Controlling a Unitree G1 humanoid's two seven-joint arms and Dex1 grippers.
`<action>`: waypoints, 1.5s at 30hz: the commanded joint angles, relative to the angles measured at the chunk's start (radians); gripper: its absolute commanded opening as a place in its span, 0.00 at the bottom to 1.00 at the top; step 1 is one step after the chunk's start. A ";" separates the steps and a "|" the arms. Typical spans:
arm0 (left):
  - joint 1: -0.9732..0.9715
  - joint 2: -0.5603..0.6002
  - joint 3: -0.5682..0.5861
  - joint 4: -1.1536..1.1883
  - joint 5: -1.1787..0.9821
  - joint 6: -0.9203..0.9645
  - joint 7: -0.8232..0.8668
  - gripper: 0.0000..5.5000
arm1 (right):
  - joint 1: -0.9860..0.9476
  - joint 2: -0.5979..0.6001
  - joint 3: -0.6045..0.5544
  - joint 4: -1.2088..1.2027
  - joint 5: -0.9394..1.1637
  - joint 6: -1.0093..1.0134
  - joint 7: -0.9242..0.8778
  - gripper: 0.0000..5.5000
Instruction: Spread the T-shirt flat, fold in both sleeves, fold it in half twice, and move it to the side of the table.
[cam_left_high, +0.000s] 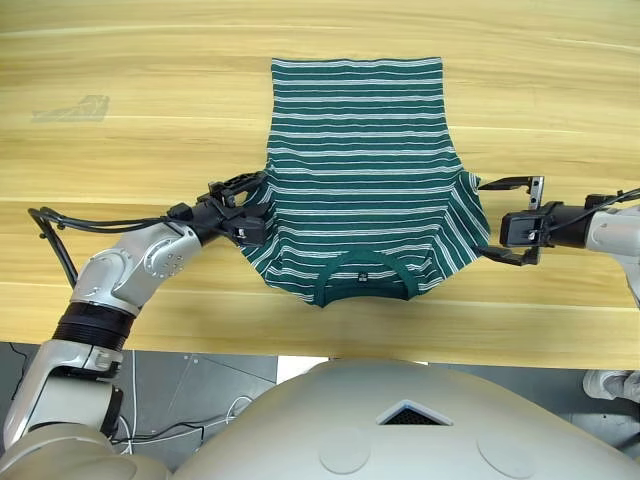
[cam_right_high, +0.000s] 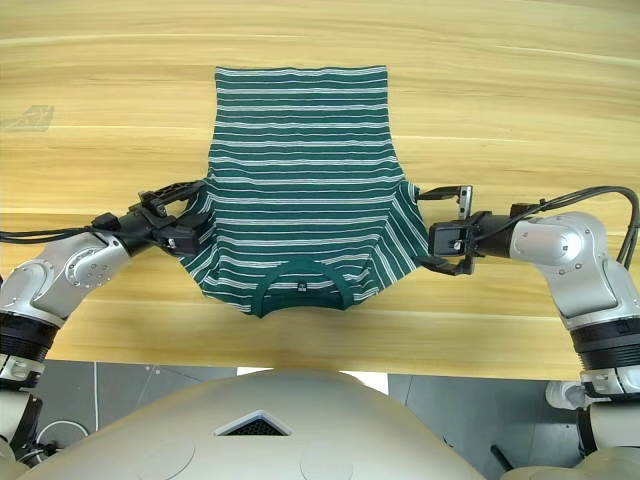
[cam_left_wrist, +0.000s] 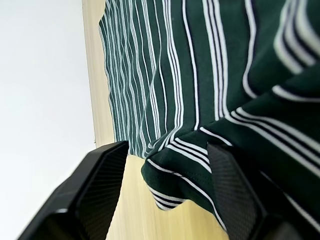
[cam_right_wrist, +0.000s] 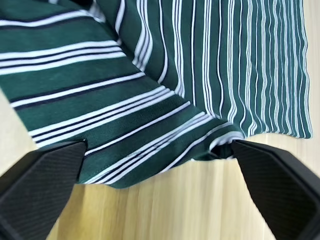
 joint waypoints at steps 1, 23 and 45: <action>0.032 0.016 -0.030 0.014 0.051 0.012 -0.026 0.53 | 0.059 -0.012 0.027 0.003 -0.013 0.045 0.043 0.98; 0.107 0.070 0.230 -0.311 -0.143 0.074 -0.091 0.53 | 0.024 -0.030 -0.197 -0.161 0.274 0.175 0.118 0.98; 0.696 -0.707 0.553 -0.902 -1.334 1.063 0.312 0.53 | -0.238 0.418 -0.520 -0.285 0.545 0.413 -0.519 0.98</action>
